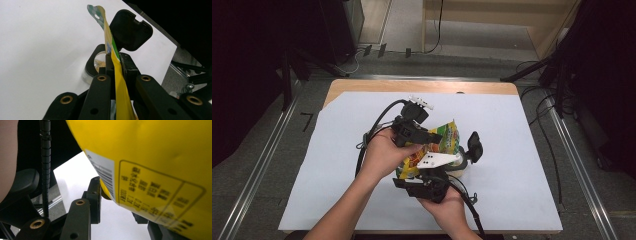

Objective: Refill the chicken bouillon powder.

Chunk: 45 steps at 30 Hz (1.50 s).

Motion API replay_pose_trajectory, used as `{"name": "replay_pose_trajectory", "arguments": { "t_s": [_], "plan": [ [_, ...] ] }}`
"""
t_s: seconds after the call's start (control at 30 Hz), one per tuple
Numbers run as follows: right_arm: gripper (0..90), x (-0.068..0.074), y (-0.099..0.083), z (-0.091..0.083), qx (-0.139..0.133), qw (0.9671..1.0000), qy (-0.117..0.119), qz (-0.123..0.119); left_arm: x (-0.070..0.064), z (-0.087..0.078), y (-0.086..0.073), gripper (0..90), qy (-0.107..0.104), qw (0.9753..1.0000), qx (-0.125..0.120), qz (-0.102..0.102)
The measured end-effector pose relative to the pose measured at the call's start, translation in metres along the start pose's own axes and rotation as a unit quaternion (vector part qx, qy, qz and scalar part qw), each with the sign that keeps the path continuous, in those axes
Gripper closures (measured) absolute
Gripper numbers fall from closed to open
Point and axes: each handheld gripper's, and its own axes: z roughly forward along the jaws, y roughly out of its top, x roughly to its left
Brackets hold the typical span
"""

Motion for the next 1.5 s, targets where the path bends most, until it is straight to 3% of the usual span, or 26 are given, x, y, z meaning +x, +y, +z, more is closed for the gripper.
{"name": "replay_pose_trajectory", "arguments": {
  "t_s": [0.43, 1.5],
  "plan": [
    [67.0, 0.0014, -0.0011, 0.0008, -0.001, 1.0, -0.001, -0.004, -0.0038, -0.002, 0.0002, 86.1, 0.0, 1.0, -0.001, 0.003],
    [68.1, 0.0036, 0.0025, -0.0016, 0.006, 1.0, 0.004, -0.005, 0.0037, -0.0034, 0.0014, 85.4, -0.012, 0.9998, -0.004, -0.017]
  ]
}}
